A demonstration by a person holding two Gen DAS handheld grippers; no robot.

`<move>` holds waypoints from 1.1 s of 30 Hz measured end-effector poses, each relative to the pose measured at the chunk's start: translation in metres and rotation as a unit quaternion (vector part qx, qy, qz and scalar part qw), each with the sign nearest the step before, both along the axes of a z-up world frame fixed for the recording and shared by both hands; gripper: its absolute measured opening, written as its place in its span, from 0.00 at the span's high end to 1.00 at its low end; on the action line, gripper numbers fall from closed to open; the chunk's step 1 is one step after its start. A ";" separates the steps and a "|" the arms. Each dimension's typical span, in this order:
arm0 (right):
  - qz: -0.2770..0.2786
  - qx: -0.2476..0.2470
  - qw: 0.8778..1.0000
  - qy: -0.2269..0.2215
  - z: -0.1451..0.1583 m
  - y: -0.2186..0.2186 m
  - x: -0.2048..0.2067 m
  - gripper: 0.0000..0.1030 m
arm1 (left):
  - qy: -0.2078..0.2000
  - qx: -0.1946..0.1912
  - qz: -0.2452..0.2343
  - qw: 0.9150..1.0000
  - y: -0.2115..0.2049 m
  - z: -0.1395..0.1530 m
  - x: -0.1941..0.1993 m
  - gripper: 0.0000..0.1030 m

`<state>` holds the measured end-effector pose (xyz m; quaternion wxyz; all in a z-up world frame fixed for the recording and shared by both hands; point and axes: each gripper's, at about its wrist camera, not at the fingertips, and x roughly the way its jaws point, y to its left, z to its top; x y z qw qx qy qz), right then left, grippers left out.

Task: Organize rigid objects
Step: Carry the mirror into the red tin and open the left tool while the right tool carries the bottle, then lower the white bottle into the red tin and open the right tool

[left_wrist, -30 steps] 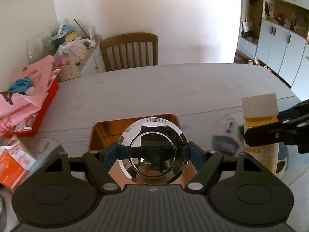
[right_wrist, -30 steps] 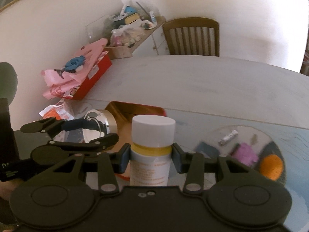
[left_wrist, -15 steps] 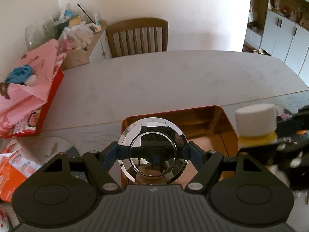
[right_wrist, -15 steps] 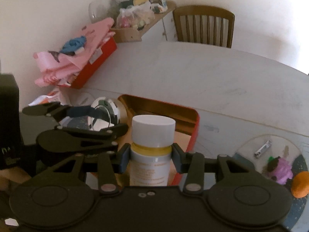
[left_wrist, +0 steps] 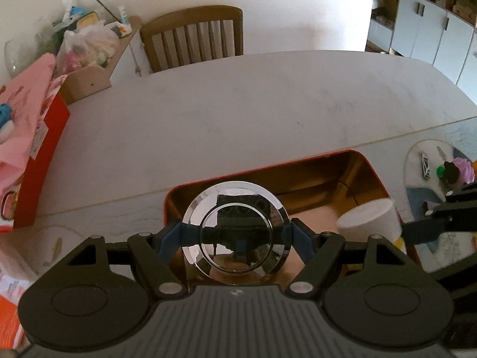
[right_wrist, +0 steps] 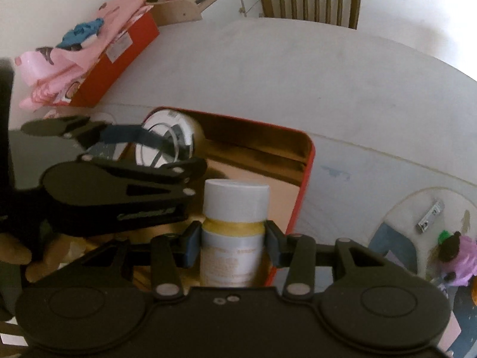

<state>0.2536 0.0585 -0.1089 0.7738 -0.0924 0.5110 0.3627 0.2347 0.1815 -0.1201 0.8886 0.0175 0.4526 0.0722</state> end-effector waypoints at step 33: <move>0.011 -0.011 0.999 -0.051 0.023 0.000 -0.025 0.51 | -0.011 -0.025 -0.001 1.000 -0.002 0.004 0.006 0.25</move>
